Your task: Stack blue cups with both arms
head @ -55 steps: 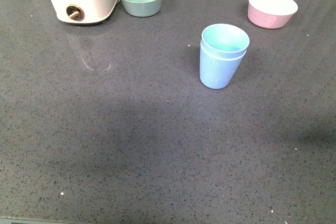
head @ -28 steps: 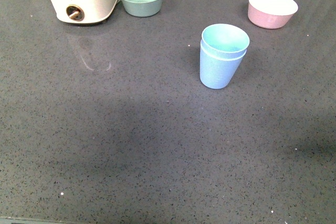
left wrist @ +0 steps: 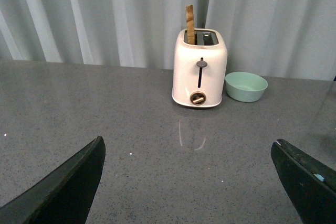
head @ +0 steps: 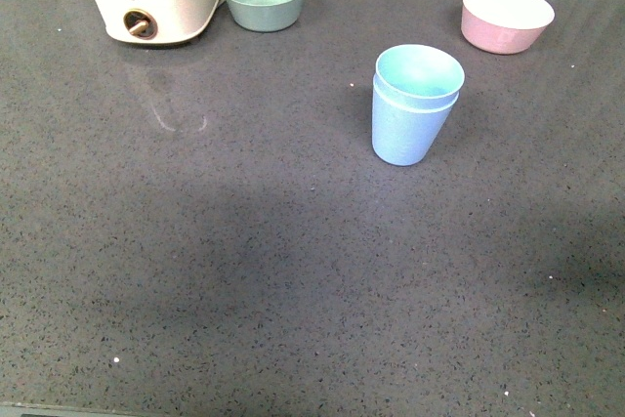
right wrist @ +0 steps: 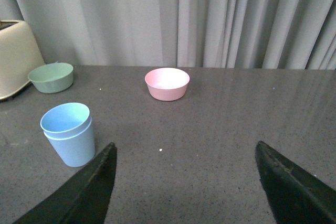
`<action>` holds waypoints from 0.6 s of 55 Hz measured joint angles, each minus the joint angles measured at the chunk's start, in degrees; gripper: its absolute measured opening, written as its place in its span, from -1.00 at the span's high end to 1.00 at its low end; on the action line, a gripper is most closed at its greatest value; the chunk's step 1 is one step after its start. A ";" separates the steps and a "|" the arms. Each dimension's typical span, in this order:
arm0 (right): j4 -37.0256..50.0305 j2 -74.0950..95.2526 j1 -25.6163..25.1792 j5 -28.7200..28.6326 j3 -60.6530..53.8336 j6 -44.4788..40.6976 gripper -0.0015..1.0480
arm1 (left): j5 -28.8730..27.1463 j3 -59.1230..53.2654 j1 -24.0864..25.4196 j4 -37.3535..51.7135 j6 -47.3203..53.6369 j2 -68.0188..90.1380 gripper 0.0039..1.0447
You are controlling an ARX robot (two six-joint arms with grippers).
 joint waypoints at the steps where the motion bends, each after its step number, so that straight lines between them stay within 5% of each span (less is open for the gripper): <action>1: 0.00 0.00 0.00 0.00 0.00 0.00 -0.69 | 0.00 0.02 0.00 0.00 0.00 0.00 -0.84; 5: 0.00 0.00 0.00 0.00 0.00 0.04 -0.86 | 0.00 0.02 0.00 0.00 -0.02 0.00 -0.84; 33: 0.00 0.00 0.00 0.00 0.00 0.02 -0.83 | 0.00 0.00 0.00 0.00 -0.02 0.00 -0.84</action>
